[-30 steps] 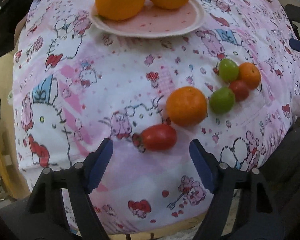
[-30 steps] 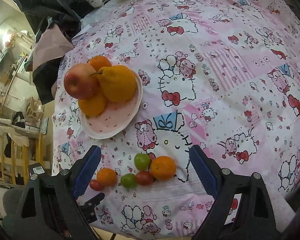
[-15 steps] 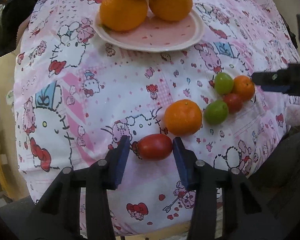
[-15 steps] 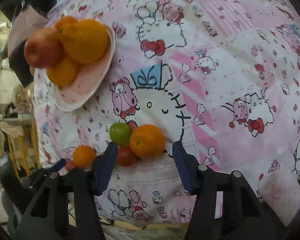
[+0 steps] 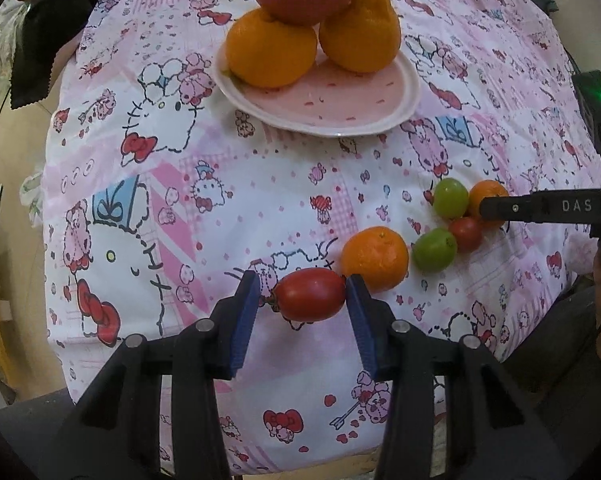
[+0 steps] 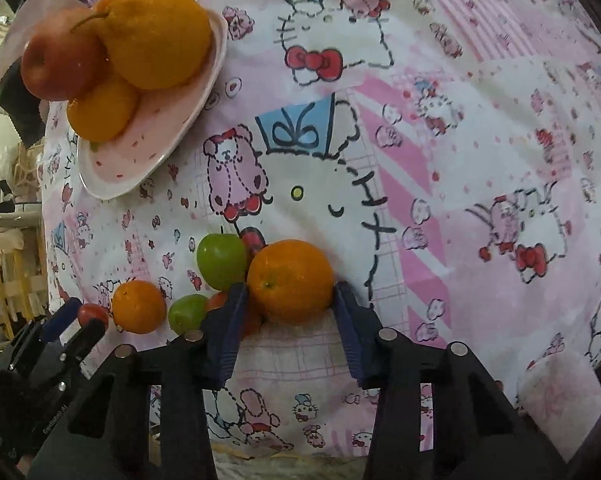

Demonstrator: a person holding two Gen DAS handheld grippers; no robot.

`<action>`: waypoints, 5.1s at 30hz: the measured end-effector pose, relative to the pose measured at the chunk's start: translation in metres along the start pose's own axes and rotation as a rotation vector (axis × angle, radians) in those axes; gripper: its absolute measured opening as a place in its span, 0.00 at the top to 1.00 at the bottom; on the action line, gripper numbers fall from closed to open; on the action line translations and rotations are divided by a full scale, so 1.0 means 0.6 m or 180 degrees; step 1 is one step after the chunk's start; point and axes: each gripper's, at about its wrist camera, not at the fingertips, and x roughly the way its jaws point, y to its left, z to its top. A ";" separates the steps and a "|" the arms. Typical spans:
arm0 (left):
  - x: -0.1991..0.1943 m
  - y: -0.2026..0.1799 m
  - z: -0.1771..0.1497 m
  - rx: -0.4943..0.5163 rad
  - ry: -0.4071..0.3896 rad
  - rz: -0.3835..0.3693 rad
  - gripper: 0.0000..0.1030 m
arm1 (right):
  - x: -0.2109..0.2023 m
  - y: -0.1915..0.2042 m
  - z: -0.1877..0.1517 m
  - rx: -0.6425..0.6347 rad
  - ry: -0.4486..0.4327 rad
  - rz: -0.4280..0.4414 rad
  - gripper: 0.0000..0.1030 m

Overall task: Organize fruits
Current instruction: 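Carry the tomato and mandarin onto the plate and open both tools, then raise both tools away from the plate toward the fruit row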

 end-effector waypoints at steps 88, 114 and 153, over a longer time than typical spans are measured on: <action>0.062 0.035 0.199 -0.0234 -0.0505 0.0033 0.60 | 0.004 0.106 0.132 -0.0212 -0.0498 0.0560 0.54; 0.014 0.022 0.178 -0.0147 -0.0689 0.0107 0.25 | -0.056 0.096 0.125 -0.0162 -0.0852 0.0725 0.21; -0.143 0.080 0.019 -0.0649 -0.1071 -0.0033 0.09 | -0.168 0.059 -0.075 0.0003 -0.1233 0.0902 0.18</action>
